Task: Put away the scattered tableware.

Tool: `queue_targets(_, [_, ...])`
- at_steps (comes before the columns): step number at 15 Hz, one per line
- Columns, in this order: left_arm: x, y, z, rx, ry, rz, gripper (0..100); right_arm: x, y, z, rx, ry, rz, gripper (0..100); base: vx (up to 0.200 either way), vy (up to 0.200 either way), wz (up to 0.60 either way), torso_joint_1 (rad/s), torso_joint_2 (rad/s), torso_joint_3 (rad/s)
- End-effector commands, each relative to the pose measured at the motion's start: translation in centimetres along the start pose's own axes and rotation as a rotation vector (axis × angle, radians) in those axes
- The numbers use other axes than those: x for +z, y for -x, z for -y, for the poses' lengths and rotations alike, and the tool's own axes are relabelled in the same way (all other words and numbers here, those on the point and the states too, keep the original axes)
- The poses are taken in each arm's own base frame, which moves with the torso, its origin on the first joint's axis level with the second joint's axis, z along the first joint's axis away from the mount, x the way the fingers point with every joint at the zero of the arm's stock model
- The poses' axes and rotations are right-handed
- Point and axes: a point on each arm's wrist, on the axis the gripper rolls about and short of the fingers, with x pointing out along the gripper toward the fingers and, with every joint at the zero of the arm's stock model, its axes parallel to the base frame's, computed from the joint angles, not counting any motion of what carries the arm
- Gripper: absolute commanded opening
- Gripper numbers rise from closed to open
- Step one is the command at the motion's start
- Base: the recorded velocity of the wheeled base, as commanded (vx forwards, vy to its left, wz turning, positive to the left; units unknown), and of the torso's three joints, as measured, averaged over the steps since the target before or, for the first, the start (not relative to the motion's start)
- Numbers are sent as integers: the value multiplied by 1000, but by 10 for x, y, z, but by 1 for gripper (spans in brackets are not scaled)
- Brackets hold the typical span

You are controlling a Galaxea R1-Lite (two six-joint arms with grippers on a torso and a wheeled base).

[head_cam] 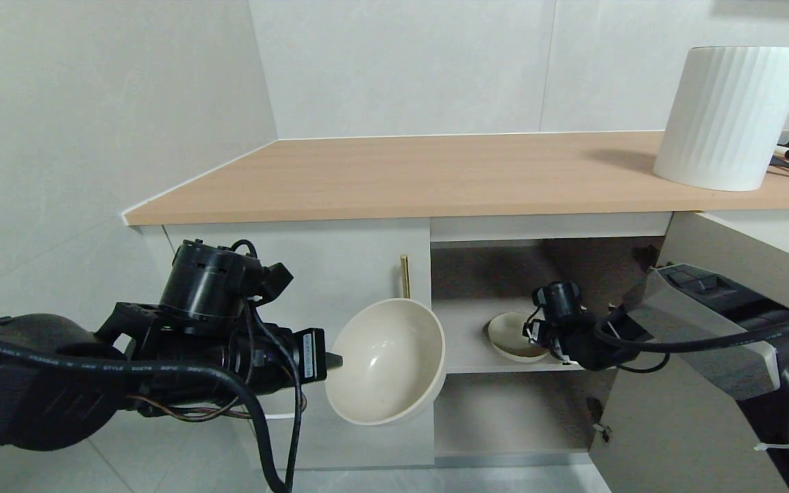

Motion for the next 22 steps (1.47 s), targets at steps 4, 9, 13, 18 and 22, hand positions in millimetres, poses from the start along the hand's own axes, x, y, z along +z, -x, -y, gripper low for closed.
queue_targets(4, [1, -9, -2, 23, 4, -8, 0, 12, 47, 2, 36, 34, -26, 100, 0, 0, 0, 0, 0, 0])
queue_targets(9, [-14, -51, 4, 223, -49, -15, 0, 41, 168, 3, 283, 132, -192, 100, 0, 0, 0, 0, 0, 0])
queue_targets(13, [-26, -60, 14, 248, -90, -31, 0, 53, 267, 7, 531, 203, -246, 100, 0, 0, 0, 0, 0, 0])
queue_targets(18, [-37, -64, 24, 267, -132, -32, 0, 26, 301, -12, 642, 309, -316, 100, 0, 0, 0, 0, 0, 0])
queue_targets(22, [-37, -57, 29, 252, -139, -16, 0, 7, 300, -27, 655, 358, -355, 100, 0, 0, 0, 0, 0, 0])
